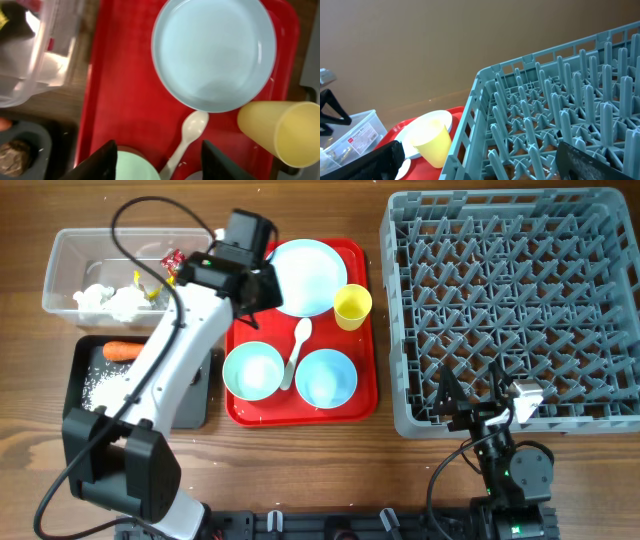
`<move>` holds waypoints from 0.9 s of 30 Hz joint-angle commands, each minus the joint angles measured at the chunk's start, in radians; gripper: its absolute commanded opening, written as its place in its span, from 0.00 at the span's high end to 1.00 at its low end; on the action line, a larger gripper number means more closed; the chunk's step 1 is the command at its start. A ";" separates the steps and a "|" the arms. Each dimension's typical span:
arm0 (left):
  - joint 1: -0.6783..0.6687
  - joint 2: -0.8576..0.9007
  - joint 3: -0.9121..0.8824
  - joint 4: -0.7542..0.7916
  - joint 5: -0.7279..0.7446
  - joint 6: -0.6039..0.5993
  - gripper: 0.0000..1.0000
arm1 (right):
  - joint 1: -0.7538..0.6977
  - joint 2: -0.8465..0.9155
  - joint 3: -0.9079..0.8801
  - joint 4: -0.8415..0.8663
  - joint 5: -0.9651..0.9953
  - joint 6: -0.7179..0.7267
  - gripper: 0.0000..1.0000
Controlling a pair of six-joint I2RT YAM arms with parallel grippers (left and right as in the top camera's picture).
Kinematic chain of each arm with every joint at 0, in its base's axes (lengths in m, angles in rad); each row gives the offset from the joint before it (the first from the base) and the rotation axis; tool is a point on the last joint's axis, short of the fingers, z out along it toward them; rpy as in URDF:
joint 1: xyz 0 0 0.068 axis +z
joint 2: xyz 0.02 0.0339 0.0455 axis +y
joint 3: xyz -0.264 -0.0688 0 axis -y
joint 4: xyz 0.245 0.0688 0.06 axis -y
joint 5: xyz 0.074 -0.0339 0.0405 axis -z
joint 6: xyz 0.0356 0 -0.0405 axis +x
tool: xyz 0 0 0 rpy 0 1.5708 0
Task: Sort waste into correct bins and load items into the dishwasher rack
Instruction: 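Lower the left gripper around the yellow cup's rim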
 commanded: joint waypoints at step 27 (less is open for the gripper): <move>-0.058 0.046 0.010 -0.011 0.164 -0.060 0.41 | 0.003 -0.006 -0.001 0.003 0.010 -0.007 0.00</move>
